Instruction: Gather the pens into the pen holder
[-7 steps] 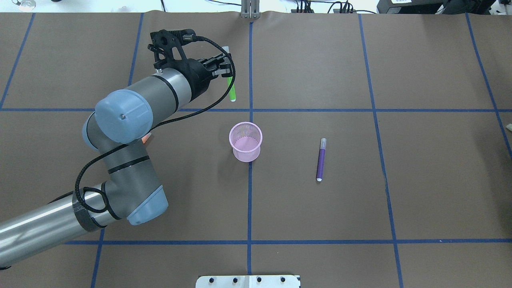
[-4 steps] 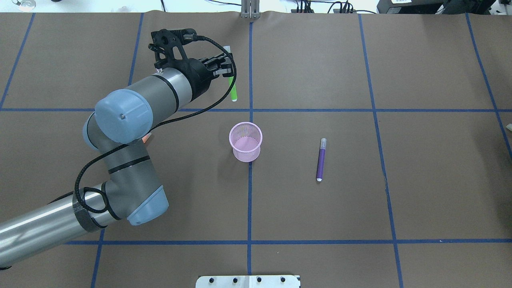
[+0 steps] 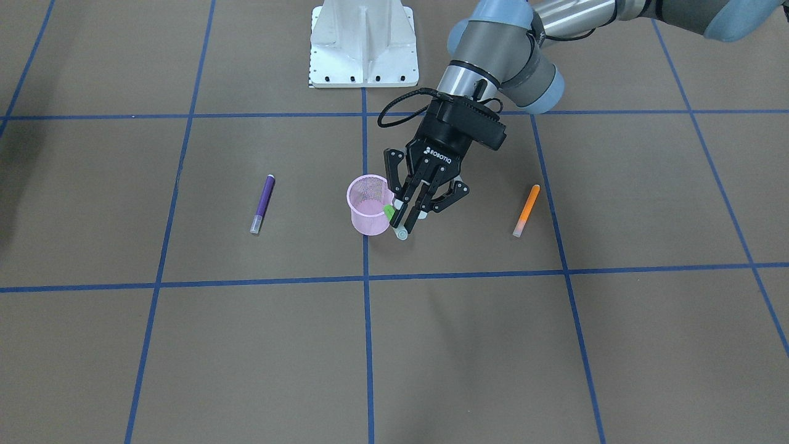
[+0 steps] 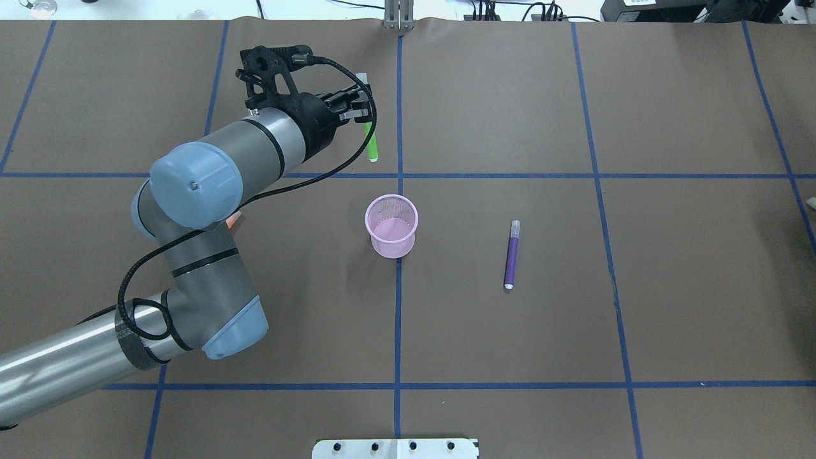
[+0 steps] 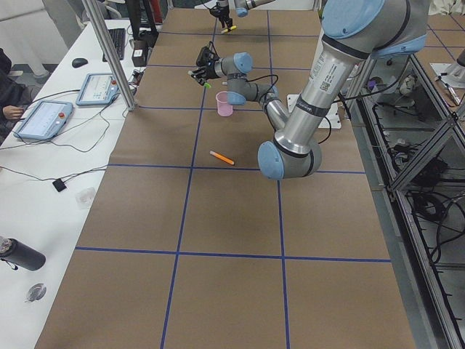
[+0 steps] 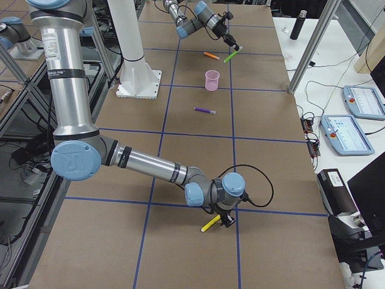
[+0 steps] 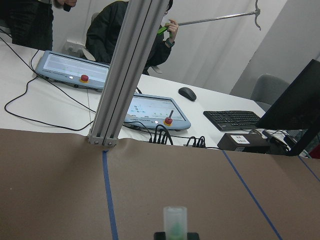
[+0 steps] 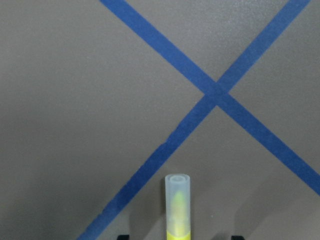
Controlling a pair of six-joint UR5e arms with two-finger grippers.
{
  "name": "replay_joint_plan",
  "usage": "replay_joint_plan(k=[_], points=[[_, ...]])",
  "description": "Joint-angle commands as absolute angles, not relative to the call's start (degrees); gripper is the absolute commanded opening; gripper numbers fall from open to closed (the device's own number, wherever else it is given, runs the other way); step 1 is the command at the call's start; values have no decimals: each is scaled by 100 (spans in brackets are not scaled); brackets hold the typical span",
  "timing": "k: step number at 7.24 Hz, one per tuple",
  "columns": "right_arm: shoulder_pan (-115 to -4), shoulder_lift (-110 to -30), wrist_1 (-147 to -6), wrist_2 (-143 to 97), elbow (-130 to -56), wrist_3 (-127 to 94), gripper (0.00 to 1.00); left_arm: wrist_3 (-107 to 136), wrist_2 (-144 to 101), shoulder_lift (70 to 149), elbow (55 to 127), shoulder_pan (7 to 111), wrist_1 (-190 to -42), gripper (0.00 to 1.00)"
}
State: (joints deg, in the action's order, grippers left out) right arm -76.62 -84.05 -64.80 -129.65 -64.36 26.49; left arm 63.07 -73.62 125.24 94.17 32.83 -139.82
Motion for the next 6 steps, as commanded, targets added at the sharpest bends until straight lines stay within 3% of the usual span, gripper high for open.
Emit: replay_joint_plan(k=[1,4,6], points=[[-7655,-8394,-6486,-12990,-6416,2654,58,6311,-7365,12524,9431,3287,-13983,0],[-7638,-8394,-6495,-12990,-6381,2689,57,6311,-7357,12533,9431,3278,-13983,0],[-7638,-8394,-6495,-12990,-6372,2689,47,6311,-7357,12524,9439,3287,-13983,0]])
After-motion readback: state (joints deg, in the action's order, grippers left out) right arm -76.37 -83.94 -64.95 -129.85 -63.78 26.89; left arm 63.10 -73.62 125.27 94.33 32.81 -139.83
